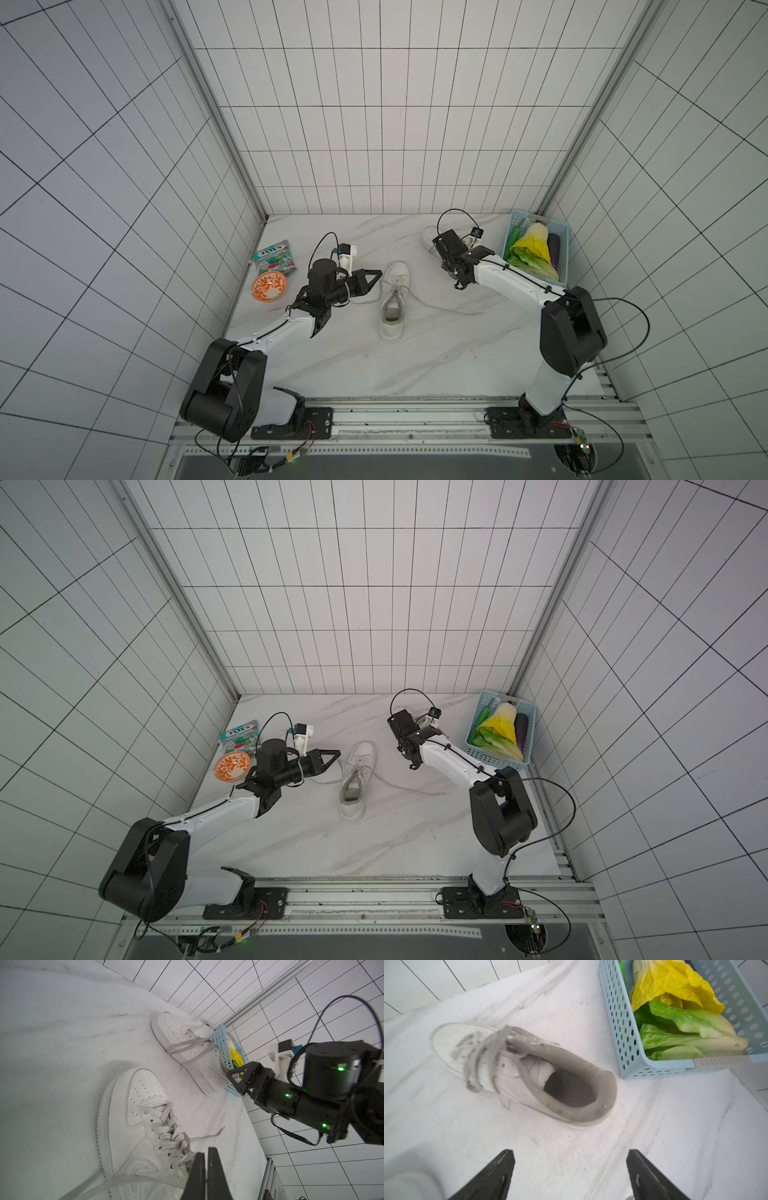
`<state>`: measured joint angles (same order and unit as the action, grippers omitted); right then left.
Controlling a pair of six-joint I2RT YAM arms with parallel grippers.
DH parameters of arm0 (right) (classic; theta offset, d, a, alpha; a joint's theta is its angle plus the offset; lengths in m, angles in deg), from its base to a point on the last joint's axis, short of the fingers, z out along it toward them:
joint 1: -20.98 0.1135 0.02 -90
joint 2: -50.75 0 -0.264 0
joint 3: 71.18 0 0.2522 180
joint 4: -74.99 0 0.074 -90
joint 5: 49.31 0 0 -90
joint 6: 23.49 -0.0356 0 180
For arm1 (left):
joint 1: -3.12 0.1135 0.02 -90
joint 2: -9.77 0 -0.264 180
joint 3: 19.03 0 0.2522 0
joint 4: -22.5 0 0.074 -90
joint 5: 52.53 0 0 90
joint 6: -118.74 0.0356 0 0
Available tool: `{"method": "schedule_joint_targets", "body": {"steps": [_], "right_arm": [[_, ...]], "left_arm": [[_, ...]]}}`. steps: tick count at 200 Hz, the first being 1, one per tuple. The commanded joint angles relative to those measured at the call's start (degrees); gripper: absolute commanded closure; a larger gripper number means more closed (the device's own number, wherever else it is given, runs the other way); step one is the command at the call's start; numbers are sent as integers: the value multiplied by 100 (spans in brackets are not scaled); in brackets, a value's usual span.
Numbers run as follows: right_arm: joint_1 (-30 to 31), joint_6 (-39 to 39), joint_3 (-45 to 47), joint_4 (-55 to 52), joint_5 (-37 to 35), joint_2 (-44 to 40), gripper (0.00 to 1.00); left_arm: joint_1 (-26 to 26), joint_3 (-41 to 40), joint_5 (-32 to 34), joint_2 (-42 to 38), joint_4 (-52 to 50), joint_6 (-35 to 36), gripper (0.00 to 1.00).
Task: Tie the shoes
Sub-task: Wrap the shoelace around the shoelace.
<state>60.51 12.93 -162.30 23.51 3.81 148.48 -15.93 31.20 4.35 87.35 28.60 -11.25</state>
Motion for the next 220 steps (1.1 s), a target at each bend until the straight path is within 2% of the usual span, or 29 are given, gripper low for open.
{"method": "schedule_joint_targets", "body": {"steps": [1,16,33,82,184,220], "right_arm": [[497,-1537,422,-947,112,-381,11],[685,-2278,767,-921,518,-507,11],[798,-2685,961,-758,930,-422,11],[846,-3183,796,-766,1428,295,11],[545,-3259,853,-157,1959,990,16],[425,-3246,902,-122,1920,1114,25]], "left_arm": [[24,-61,-79,-76,56,131,100],[24,-58,-80,-85,55,139,100],[24,-53,-89,-58,58,140,100],[24,-89,-150,-54,80,132,100],[24,-48,-212,-24,91,193,100],[24,-22,-212,-8,63,211,100]]}}
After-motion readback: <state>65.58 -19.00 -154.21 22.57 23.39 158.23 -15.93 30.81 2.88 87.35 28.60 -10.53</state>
